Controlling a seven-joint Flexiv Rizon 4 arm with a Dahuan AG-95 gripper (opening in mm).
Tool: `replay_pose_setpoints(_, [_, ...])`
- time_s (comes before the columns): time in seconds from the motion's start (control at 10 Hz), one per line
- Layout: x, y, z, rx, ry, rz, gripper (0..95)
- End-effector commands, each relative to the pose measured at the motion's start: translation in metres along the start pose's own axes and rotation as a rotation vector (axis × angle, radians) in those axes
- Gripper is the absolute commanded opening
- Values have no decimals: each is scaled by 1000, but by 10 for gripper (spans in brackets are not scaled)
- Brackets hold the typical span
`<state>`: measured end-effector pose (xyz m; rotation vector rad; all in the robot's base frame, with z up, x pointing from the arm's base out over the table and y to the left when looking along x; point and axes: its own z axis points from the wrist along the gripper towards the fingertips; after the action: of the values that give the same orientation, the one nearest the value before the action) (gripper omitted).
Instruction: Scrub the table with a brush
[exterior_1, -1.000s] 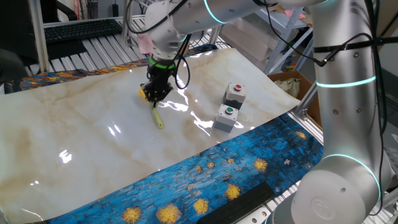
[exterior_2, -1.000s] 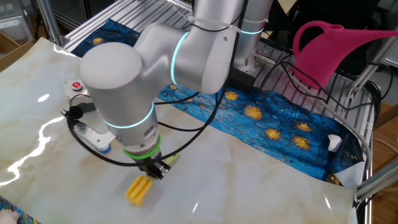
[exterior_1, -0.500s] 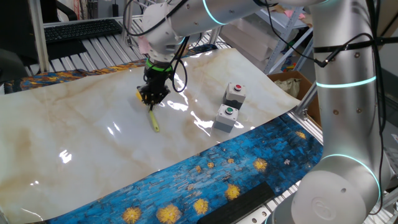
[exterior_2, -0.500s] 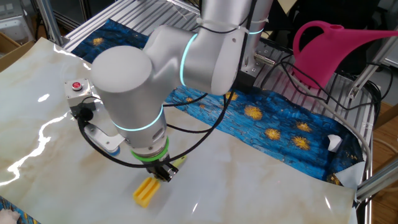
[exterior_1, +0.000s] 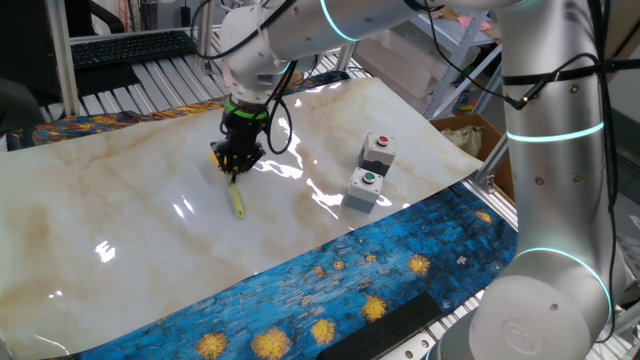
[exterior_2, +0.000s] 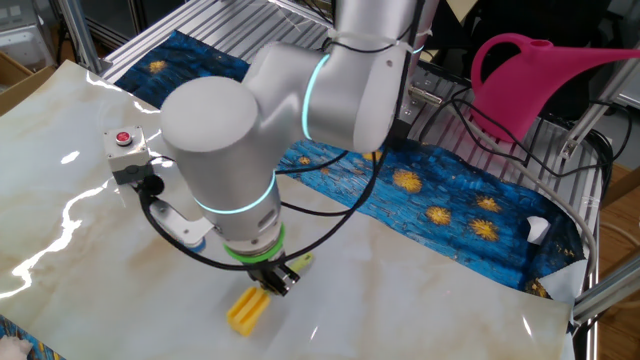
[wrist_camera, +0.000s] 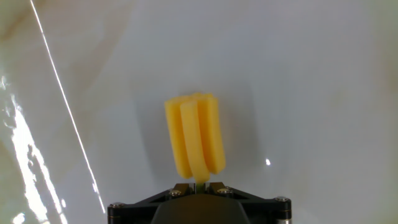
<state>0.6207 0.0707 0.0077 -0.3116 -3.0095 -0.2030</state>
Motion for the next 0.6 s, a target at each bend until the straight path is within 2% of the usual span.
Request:
replay_pose_setpoints(0.1, [4,5,1,-3,-1,11,0])
replay_pose_setpoints(0.4, [6,9,0,2,-3,19,0])
replay_pose_setpoints(0.6, [5,9,0,25,-12,20,0])
